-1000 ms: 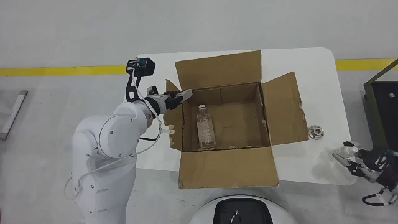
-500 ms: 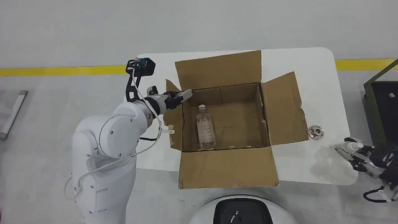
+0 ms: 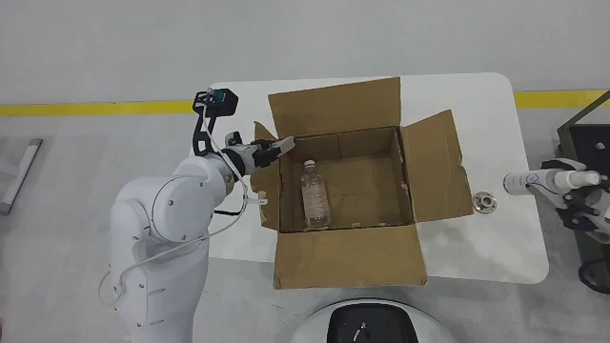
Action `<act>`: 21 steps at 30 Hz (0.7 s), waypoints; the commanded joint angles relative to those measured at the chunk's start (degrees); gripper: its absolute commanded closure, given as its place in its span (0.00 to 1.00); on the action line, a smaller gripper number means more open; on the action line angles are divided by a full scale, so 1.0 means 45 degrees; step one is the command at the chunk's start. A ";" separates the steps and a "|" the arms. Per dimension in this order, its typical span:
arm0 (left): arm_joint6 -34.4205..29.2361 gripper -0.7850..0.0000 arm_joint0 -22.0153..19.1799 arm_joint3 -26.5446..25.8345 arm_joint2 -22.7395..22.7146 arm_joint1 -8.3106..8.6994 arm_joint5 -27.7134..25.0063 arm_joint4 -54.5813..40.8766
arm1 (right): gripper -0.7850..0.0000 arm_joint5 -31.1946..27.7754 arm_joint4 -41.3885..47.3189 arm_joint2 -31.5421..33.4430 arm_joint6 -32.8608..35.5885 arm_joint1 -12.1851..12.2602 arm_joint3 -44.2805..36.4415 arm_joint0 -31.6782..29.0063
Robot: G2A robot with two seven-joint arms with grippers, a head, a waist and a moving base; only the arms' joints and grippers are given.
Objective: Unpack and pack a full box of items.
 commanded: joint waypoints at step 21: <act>0.0921 0.00 0.0475 -0.0111 -0.0099 0.0043 -0.0391 0.0010 | 1.00 0.1283 0.1030 -0.0691 0.1916 0.0120 -0.1126 0.0346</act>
